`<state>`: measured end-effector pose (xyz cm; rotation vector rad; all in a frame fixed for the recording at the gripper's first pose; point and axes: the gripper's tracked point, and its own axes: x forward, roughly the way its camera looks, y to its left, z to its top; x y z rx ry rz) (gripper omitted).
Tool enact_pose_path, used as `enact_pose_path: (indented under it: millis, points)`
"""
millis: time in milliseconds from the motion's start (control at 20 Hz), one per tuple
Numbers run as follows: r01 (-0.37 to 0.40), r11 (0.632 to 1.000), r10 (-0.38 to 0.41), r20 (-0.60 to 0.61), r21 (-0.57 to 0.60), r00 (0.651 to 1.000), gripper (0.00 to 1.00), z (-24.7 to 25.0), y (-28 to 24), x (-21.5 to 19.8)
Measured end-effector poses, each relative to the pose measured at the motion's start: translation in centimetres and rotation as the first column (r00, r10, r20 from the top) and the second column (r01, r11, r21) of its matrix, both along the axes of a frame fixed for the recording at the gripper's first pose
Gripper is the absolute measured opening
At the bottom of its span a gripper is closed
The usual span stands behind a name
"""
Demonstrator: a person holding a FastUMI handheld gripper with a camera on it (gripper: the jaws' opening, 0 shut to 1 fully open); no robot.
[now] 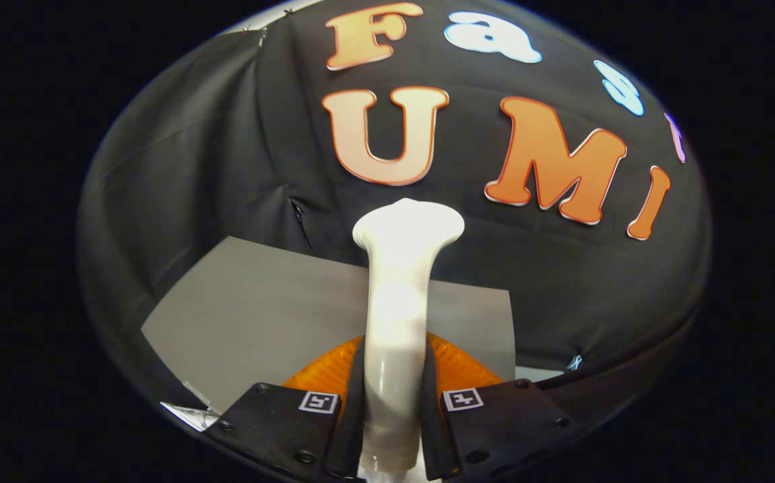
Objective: Iron the clothes twice with a garment steamer, once on the left side and once on the right side.
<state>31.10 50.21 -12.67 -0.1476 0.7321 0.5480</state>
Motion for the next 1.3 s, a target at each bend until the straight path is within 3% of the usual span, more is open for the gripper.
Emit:
enact_pose_path:
  millis: [300, 750, 1000, 1300]
  points:
    - [-0.099, 0.984, 0.080, 0.131, 0.148, 0.988, 0.43, 6.6, 0.7, -7.5]
    - [-0.298, 0.910, 0.196, 0.336, 0.288, 0.922, 0.42, 15.0, -0.9, -22.4]
    - [-0.322, 0.875, 0.163, 0.405, 0.362, 0.899, 0.42, 18.8, -4.5, -28.3]
    - [-0.289, 0.880, 0.087, 0.472, 0.376, 0.877, 0.42, 21.3, -11.5, -31.1]
